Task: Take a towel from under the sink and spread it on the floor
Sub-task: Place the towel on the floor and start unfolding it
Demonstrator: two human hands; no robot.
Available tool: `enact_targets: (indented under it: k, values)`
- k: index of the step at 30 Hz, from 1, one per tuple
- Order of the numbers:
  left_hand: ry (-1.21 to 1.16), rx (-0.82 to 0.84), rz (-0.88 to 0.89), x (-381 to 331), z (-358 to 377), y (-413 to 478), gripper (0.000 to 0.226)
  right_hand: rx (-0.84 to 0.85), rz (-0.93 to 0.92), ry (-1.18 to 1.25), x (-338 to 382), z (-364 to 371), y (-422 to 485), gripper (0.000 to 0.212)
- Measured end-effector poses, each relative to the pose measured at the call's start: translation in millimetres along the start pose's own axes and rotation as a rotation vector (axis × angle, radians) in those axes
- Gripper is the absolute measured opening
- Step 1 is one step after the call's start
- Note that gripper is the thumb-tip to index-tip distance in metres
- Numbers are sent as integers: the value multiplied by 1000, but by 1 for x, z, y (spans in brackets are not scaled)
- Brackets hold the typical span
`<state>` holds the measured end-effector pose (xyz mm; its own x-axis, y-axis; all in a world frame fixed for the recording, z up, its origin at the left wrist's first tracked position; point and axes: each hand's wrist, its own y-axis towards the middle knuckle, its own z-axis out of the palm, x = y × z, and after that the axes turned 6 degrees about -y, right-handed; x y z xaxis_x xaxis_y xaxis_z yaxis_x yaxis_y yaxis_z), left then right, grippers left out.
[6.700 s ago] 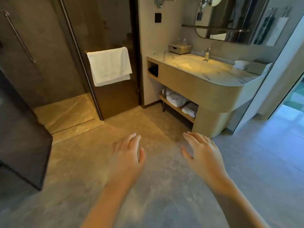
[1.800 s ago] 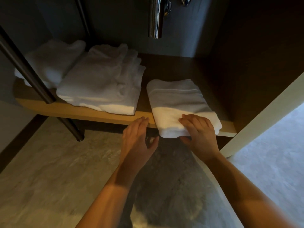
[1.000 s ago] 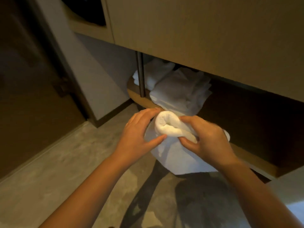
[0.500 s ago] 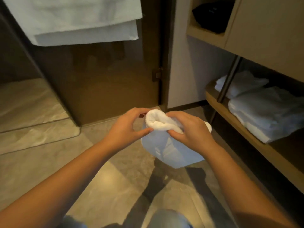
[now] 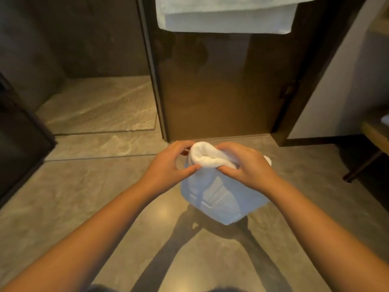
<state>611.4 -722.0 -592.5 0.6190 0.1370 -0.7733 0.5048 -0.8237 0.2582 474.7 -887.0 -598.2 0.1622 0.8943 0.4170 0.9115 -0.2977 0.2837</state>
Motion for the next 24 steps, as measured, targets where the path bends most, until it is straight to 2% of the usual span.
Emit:
enact_targets:
  k: [6,11,17,24]
  values:
    - [-26,-44,-40,113,-85,-20,50,68,-42,-18,66,96,78,40]
    - [-37,-85,-81,179,-121,-17,53,120,-38,-14,96,148,129,39]
    - [-46,-81,-47,210,-126,-1,52,93,-50,-28,91,172,152,40]
    - [-55,-24,-51,224,-100,6,51,171,-104,-5,53,182,149,41]
